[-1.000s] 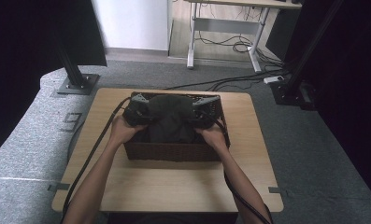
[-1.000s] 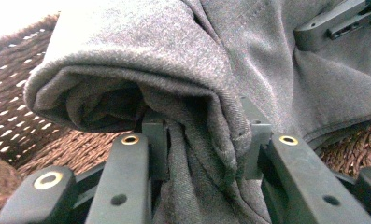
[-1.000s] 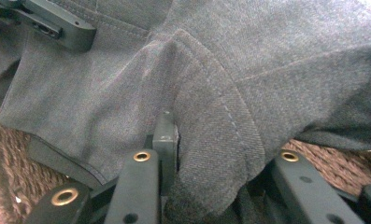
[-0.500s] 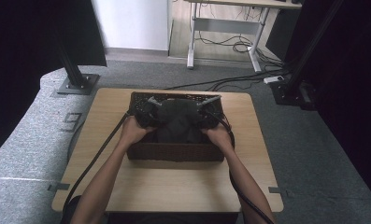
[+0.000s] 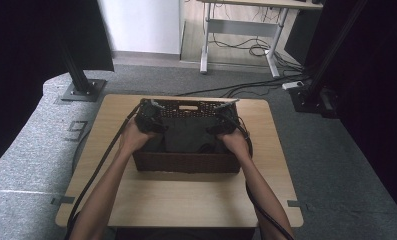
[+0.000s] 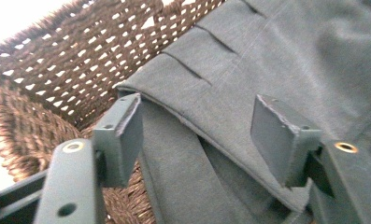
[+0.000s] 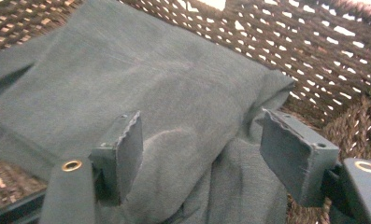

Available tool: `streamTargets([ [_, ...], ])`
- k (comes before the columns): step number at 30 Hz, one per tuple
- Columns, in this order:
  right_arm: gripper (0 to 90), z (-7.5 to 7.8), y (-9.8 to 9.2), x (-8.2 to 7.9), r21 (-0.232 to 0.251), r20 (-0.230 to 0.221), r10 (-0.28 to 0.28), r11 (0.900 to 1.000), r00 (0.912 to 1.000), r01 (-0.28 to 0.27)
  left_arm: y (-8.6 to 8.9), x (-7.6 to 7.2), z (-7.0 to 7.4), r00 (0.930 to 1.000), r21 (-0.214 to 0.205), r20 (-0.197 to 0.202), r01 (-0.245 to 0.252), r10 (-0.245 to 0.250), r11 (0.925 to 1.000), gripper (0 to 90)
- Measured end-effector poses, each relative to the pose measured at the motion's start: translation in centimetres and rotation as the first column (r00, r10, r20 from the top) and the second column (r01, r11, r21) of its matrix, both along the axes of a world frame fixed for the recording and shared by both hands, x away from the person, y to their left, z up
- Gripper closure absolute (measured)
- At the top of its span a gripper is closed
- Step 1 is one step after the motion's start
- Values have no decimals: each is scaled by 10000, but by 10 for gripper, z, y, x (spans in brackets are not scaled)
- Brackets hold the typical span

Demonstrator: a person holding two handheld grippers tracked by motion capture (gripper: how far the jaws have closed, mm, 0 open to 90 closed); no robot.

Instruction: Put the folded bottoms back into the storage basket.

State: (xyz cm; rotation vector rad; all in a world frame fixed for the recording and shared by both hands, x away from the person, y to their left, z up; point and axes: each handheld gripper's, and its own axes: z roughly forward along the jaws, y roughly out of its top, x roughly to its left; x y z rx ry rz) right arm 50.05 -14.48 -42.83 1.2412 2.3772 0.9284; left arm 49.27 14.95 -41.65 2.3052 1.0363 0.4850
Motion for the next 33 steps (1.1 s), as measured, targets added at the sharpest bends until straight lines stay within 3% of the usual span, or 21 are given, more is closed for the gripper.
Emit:
streamTargets([
  [4, 249, 2, -3, -5, 179, 207, 327, 9993, 9993, -331, 3, -4, 1, 10000, -140, -14, 88, -88, 9999, 259],
  [11, 149, 5, -8, -15, 165, 674, 685, 9974, 9954, -697, 15, -13, 6, 9995, -1082, -95, 287, -299, 9937, 151],
  [14, 126, 7, -11, -20, 220, 803, 695, 9972, 9943, -715, 18, -20, 8, 9994, -1034, 75, 345, -339, 9940, 117],
  [21, 39, 11, -20, -33, 207, 1057, 864, 9958, 9906, -890, 24, -32, 12, 9984, -1369, 118, 571, -560, 9889, 54],
  [27, 11, 13, -23, -41, 407, 1188, 891, 9947, 9889, -945, 26, -44, 12, 9979, -1312, 237, 625, -599, 9894, 36],
  [33, 11, 17, -26, -51, 523, 1351, 1024, 9925, 9855, -1103, 30, -52, 13, 9970, -1622, 437, 709, -646, 9842, 18],
])
